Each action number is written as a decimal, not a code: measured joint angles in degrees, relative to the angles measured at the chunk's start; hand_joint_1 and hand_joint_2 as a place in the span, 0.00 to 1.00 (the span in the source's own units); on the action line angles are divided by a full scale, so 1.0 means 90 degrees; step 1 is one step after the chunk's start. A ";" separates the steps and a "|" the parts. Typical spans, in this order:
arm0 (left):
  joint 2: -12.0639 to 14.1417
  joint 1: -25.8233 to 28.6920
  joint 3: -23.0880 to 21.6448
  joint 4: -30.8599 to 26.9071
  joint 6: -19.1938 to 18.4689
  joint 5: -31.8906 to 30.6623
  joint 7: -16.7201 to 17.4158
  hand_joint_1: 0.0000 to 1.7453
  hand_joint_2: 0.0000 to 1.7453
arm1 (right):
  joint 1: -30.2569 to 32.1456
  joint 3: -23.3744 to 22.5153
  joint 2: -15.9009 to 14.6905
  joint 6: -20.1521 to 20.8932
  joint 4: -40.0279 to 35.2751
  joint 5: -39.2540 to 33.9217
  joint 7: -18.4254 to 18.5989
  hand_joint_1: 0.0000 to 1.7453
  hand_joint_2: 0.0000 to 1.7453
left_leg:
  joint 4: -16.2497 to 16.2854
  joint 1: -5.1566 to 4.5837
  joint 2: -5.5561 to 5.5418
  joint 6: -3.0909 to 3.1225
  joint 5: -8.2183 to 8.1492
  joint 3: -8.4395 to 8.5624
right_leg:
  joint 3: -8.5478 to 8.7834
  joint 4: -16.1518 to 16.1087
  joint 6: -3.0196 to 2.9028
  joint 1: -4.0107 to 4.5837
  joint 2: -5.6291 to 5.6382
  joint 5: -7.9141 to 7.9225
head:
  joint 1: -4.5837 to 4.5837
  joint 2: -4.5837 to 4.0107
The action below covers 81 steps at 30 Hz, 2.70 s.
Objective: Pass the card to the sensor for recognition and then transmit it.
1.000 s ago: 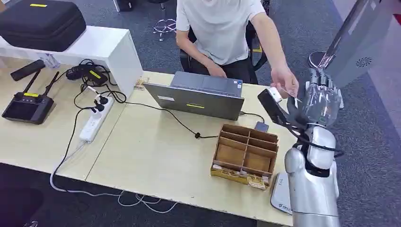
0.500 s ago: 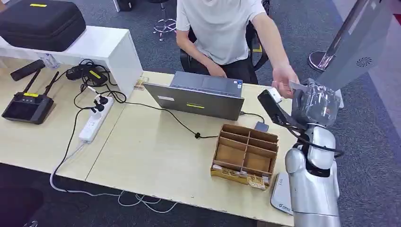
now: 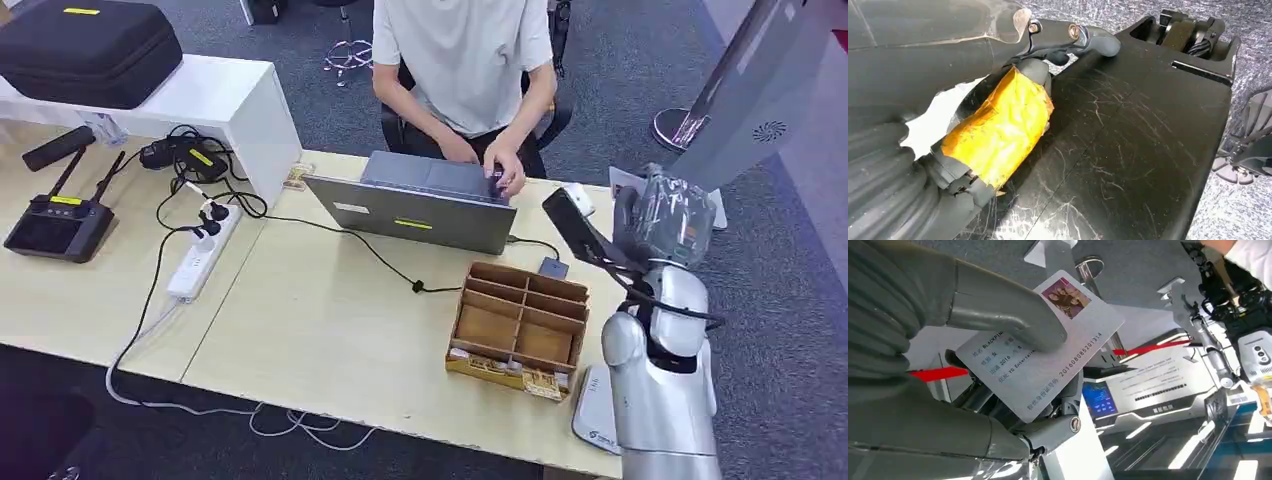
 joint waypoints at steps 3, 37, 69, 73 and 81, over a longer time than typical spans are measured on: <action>0.0000 0.0001 0.0010 0.0000 0.0044 0.0009 0.0017 0.00 1.00 | 0.0241 -0.0002 -0.0102 -0.0189 -0.0242 -0.0133 -0.0046 1.00 1.00 | 0.0001 0.0000 -0.0004 0.0000 0.0000 -0.0001 | 0.0000 -0.0002 0.0000 0.0000 -0.0005 -0.0001 | 0.0002 0.0000; -0.0046 0.0045 0.0294 0.0000 0.0243 0.0058 0.0056 0.00 1.00 | 0.2698 -0.1088 -0.0447 -0.0505 -0.1704 -0.0733 -0.1049 1.00 1.00 | -0.0002 -0.0001 0.0000 0.0004 -0.0007 -0.0003 | 0.0001 -0.0007 -0.0001 0.0000 -0.0006 -0.0006 | 0.0000 0.0000; -0.0063 0.0035 0.0245 0.0002 0.0218 -0.0495 -0.0029 0.00 1.00 | 0.2967 -0.0996 -0.0002 -0.0486 0.0224 -0.0646 -0.1246 1.00 1.00 | -0.0003 0.0001 0.0004 0.0003 -0.0006 0.0000 | 0.0002 -0.0007 -0.0002 0.0001 -0.0003 -0.0005 | 0.0000 0.0000; -0.0063 0.0022 0.0172 0.0002 0.0204 -0.0503 -0.0041 0.00 1.00 | 0.2926 -0.1005 -0.0002 -0.0483 0.0270 -0.0646 -0.1251 1.00 1.00 | -0.0003 0.0001 0.0004 0.0003 -0.0006 0.0000 | 0.0002 -0.0007 -0.0002 0.0001 -0.0003 -0.0005 | 0.0000 0.0000; -0.0063 -0.0019 -0.0068 0.0002 0.0034 -0.0735 -0.0100 0.00 1.00 | 0.2731 -0.0974 0.0029 -0.0638 0.0365 -0.0617 -0.1319 1.00 1.00 | -0.0003 0.0001 0.0002 0.0001 -0.0004 -0.0005 | 0.0003 -0.0005 -0.0003 0.0001 -0.0004 -0.0004 | 0.0000 0.0000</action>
